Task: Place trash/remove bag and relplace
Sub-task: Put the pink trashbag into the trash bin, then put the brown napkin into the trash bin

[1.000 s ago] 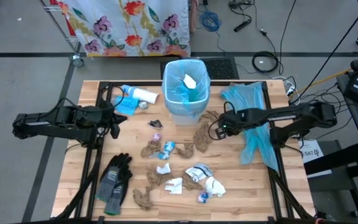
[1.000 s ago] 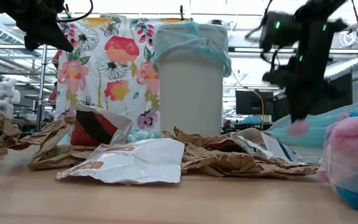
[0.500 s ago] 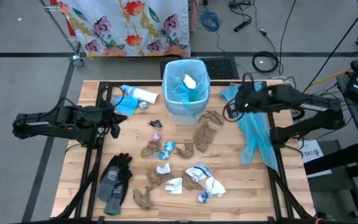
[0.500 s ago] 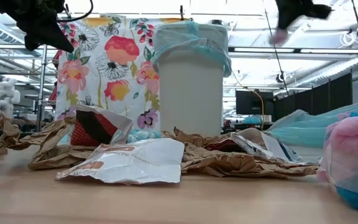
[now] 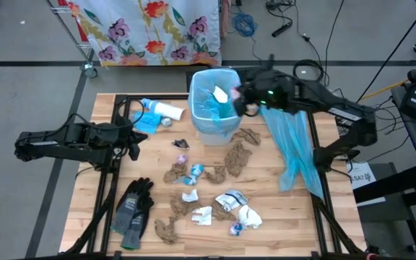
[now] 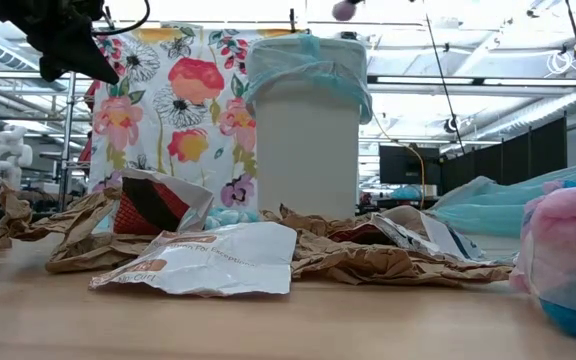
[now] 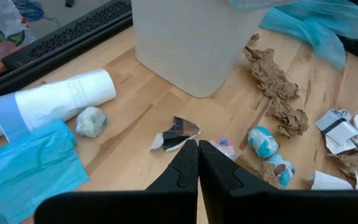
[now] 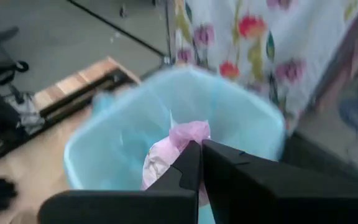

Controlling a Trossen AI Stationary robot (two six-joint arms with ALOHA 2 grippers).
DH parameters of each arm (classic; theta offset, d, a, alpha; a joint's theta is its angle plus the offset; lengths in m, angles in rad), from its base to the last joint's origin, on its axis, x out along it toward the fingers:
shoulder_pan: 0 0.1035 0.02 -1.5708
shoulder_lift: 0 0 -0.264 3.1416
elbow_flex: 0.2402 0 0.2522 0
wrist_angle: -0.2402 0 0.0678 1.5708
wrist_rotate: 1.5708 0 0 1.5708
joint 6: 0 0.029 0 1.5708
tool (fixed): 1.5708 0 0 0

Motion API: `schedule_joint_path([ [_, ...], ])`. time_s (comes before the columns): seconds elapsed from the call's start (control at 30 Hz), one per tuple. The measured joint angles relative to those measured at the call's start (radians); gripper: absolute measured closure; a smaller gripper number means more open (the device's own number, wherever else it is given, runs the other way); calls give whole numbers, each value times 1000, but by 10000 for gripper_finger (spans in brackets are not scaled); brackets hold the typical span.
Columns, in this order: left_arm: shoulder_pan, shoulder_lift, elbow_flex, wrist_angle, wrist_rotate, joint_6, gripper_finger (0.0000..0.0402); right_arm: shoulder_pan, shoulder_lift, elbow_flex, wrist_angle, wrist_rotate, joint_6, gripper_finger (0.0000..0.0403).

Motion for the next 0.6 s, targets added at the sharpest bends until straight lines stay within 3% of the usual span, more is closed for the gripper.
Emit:
schedule_joint_path([
  [0.1, 0, 0, 0, 0, 0, 0, 395, -21, 62, 0, 135, -19, -85, 401],
  [0.23, 0, 0, 0, 0, 0, 0, 395, -58, 125, 0, 217, -139, -91, 386],
  [0.43, 0, 0, 0, 0, 0, 0, 395, -119, 165, 0, 212, -256, -81, 324],
  [0.6, 0, 0, 0, 0, 0, 0, 395, -142, 141, 0, 201, -259, -68, 273],
])
